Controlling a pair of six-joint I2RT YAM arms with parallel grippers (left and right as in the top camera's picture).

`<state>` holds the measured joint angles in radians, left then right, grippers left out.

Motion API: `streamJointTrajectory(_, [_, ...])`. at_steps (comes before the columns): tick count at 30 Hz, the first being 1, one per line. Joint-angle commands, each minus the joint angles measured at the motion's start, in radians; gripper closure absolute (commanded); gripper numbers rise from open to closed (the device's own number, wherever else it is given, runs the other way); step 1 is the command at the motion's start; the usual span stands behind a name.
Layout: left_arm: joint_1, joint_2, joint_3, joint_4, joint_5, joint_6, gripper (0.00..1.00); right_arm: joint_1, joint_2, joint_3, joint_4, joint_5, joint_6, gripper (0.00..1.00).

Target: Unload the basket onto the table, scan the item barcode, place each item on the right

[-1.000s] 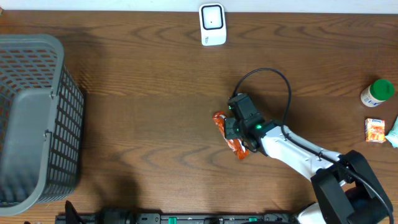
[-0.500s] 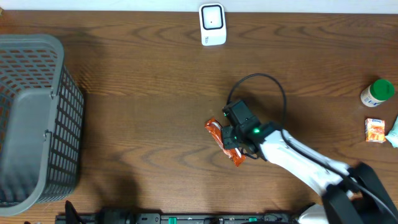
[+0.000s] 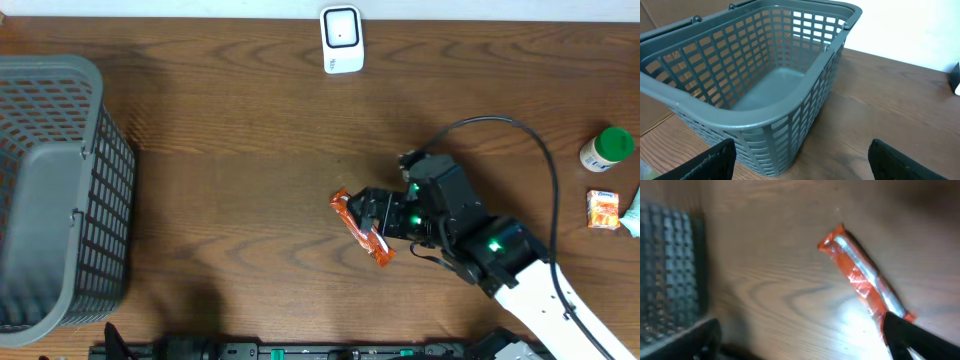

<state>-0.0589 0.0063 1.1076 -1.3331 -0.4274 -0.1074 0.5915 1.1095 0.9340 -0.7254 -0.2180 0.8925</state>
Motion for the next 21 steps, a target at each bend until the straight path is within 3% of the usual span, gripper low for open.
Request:
streamJointTrajectory(1, [0.003,0.002,0.002,0.002,-0.002,-0.002,0.15,0.006,0.003,0.001,-0.158,-0.036,0.718,0.05])
streamJointTrajectory(3, [0.003,0.002,0.002,0.002,-0.002,-0.002,0.15,0.021,0.025,-0.010,-0.264,-0.021,1.130,0.01])
streamJointTrajectory(4, [0.003,0.002,0.002,0.002,-0.002,-0.002,0.15,0.025,0.037,-0.019,-0.241,-0.008,1.156,0.01])
streamJointTrajectory(6, [0.003,0.002,0.002,0.002,-0.002,-0.002,0.15,0.021,0.072,-0.032,-0.146,-0.001,1.157,0.01])
streamJointTrajectory(11, [0.003,0.002,0.002,0.002,-0.002,-0.002,0.15,0.025,0.175,-0.035,0.026,-0.053,1.157,0.30])
streamJointTrajectory(15, [0.003,0.002,0.002,0.002,-0.002,-0.002,0.15,0.020,0.280,-0.035,0.076,-0.130,1.157,0.17])
streamJointTrajectory(21, [0.003,0.002,0.002,0.002,-0.002,-0.002,0.15,0.018,0.438,-0.035,0.079,-0.206,1.157,0.19])
